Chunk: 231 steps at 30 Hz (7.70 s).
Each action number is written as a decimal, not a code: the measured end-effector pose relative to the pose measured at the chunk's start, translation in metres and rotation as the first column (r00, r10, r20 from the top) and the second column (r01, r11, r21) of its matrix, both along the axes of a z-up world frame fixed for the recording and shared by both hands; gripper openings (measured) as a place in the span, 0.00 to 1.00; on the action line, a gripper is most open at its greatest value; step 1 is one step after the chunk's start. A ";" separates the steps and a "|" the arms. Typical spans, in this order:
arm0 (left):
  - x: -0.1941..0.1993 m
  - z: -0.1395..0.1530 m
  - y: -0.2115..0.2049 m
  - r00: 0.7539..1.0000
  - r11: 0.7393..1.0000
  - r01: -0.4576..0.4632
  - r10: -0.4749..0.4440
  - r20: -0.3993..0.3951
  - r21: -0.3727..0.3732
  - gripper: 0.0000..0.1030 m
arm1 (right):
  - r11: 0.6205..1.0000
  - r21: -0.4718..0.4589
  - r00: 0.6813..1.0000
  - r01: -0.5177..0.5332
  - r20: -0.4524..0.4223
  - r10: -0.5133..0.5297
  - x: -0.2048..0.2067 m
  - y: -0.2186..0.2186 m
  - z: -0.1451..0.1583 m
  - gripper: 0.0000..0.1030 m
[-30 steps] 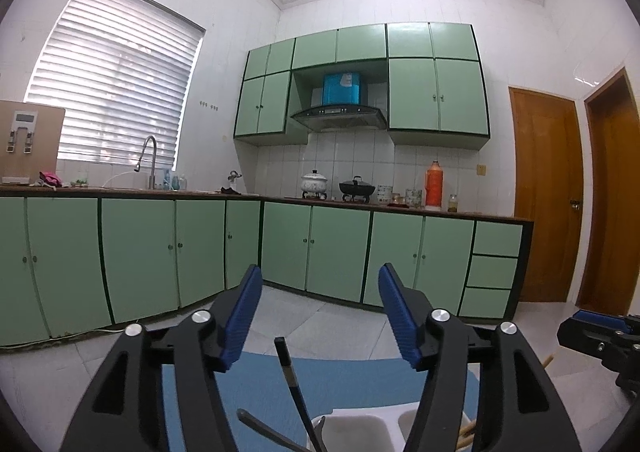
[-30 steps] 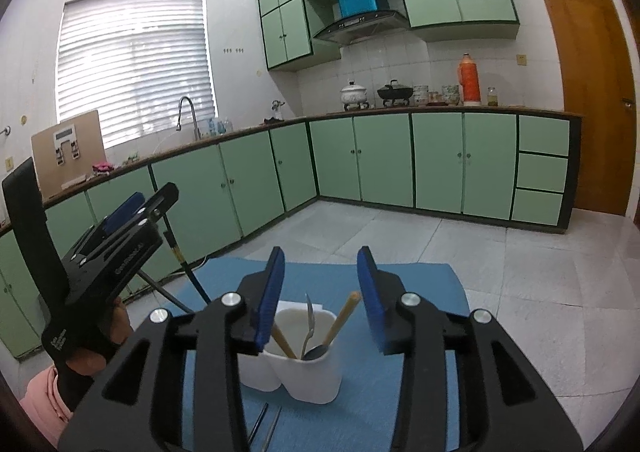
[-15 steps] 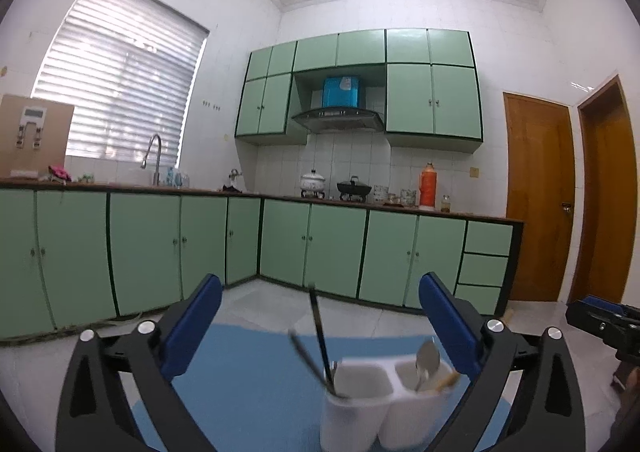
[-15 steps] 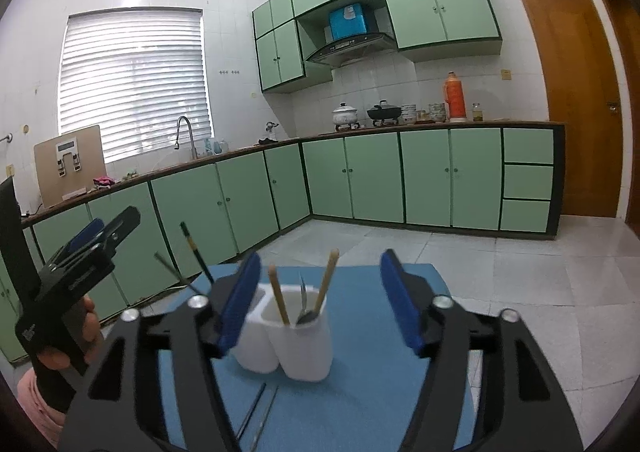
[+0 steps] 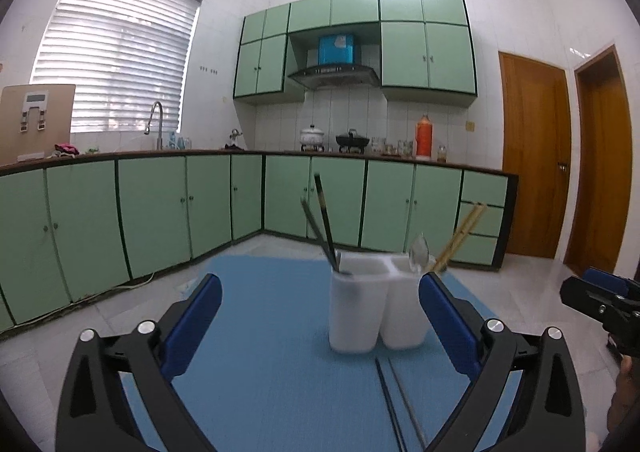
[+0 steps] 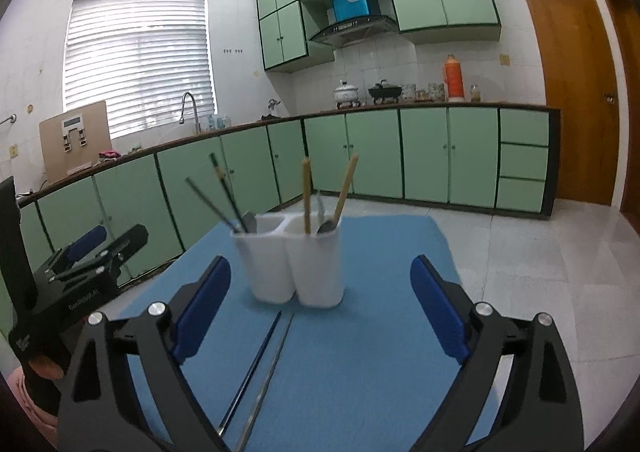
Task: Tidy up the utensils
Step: 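Withdraw both tools from the holder back over the last two chopsticks, then close the right tool on the light wooden chopstick, then close the left tool on the black gold-banded chopstick, then lift both held chopsticks and carry them toward the white holder, then lower both chopsticks tip-first into the white holder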
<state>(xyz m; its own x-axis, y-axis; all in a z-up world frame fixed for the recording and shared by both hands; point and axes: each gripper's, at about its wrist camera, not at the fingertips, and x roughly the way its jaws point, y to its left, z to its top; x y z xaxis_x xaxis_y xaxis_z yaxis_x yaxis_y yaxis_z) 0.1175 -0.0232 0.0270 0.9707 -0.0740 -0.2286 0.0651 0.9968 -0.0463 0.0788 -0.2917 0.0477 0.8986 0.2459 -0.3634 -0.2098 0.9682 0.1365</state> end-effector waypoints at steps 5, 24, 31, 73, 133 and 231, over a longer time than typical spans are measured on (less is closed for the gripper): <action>-0.020 -0.020 0.000 0.999 1.000 -0.002 0.003 -0.049 0.013 0.94 | 1.000 -0.010 0.999 0.002 -0.048 -0.002 -0.017 0.010 -0.022 0.86; -0.064 -0.104 0.010 0.978 0.999 -0.016 0.026 -0.206 0.051 0.94 | 0.999 -0.048 0.986 -0.002 -0.167 -0.006 -0.064 0.047 -0.102 0.76; -0.074 -0.121 0.012 0.977 0.998 -0.020 0.031 -0.211 0.052 0.94 | 0.996 -0.083 0.987 0.010 -0.157 -0.023 -0.075 0.065 -0.120 0.59; -0.091 -0.135 0.015 0.977 1.000 0.004 0.001 -0.214 0.024 0.94 | 0.991 -0.119 0.973 0.053 -0.216 -0.078 -0.077 0.083 -0.132 0.05; -0.107 -0.052 -0.066 0.997 0.997 0.063 -0.060 -0.048 0.051 0.07 | 0.990 -0.008 0.990 0.141 -0.005 -0.141 -0.096 -0.012 -0.051 0.05; 0.196 0.048 -0.045 0.996 1.000 0.018 -0.017 0.089 -0.009 0.07 | 0.996 -0.038 0.997 -0.075 -0.032 0.074 0.210 0.038 0.061 0.05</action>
<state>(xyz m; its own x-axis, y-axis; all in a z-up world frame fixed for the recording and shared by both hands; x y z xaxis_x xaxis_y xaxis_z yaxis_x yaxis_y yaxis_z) 0.3134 -0.0679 0.0749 0.9857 -0.0929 -0.1406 0.0867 0.9950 -0.0494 0.2891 -0.2534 0.1086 0.8667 0.2969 -0.4008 -0.2778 0.9547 0.1066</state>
